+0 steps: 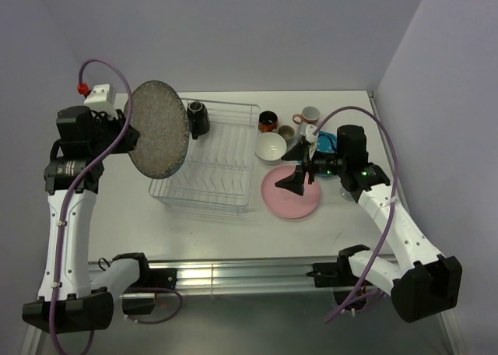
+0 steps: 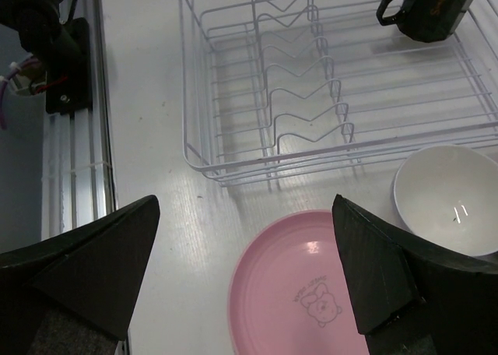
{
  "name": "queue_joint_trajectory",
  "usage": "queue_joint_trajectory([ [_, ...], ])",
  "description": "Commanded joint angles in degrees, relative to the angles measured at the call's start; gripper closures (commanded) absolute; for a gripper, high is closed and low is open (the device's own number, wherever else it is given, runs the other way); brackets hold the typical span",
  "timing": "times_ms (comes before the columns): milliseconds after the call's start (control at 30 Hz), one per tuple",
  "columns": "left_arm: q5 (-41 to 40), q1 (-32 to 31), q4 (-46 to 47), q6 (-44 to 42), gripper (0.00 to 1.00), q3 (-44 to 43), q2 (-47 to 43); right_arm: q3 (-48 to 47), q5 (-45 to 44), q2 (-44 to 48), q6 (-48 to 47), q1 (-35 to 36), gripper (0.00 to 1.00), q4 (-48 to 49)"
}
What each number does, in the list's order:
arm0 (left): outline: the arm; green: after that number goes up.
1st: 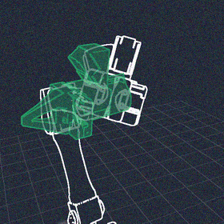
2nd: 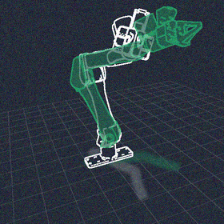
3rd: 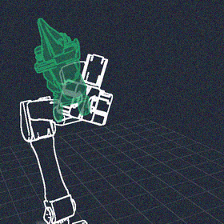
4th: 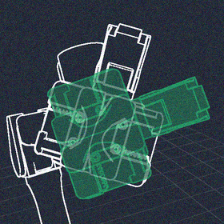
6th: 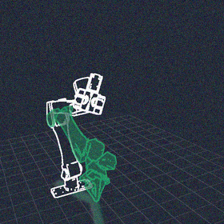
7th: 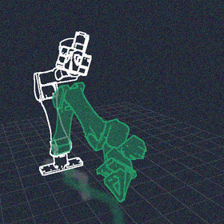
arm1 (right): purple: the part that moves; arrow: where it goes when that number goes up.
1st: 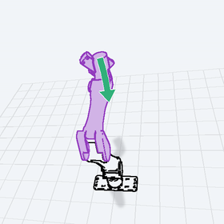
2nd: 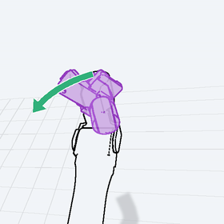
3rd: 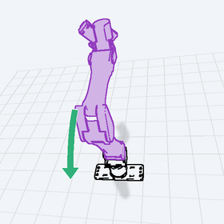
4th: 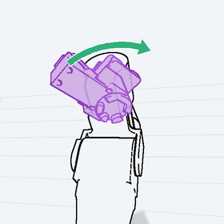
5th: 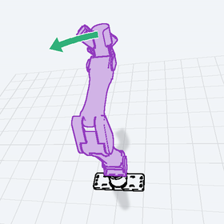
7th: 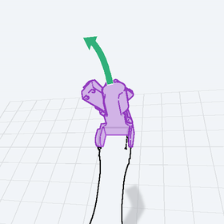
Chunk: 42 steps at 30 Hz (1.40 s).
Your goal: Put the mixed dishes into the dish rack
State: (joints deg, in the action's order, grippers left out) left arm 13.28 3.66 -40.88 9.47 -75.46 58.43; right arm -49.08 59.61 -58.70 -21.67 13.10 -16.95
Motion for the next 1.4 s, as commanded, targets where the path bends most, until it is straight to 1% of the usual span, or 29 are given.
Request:
queue_joint_trajectory([
  [0,-1.76,-1.11,14.95,-1.83,1.00,0.22,-3.59,0.56,1.21,0.69,0.05,-0.45,0.00,2.63],
  [267,-6.94,-3.22,15.48,-4.55,1.00,1.99,-3.33,0.83,0.94,0.34,-0.65,-0.53,0.00,2.45],
  [400,-8.44,-3.22,15.31,-5.34,1.00,1.63,-2.28,0.91,1.03,-0.01,-1.00,-0.53,0.00,2.27],
  [433,-8.53,-4.87,15.31,-5.52,1.00,1.55,-2.19,0.92,1.03,-0.01,-1.09,-0.53,0.00,2.27],
  [733,-11.87,-6.21,15.31,-6.93,1.00,1.37,-2.27,0.91,1.03,-0.54,-1.53,-0.53,0.00,1.75],
  [1167,-13.01,-6.30,16.80,-7.37,1.00,0.84,-2.89,0.92,0.94,-0.89,-1.88,-0.53,0.00,1.48],
  [1367,-12.40,-6.30,17.59,-6.14,1.00,0.84,-3.94,0.65,0.94,-0.98,-2.24,-0.53,0.00,1.13],
])
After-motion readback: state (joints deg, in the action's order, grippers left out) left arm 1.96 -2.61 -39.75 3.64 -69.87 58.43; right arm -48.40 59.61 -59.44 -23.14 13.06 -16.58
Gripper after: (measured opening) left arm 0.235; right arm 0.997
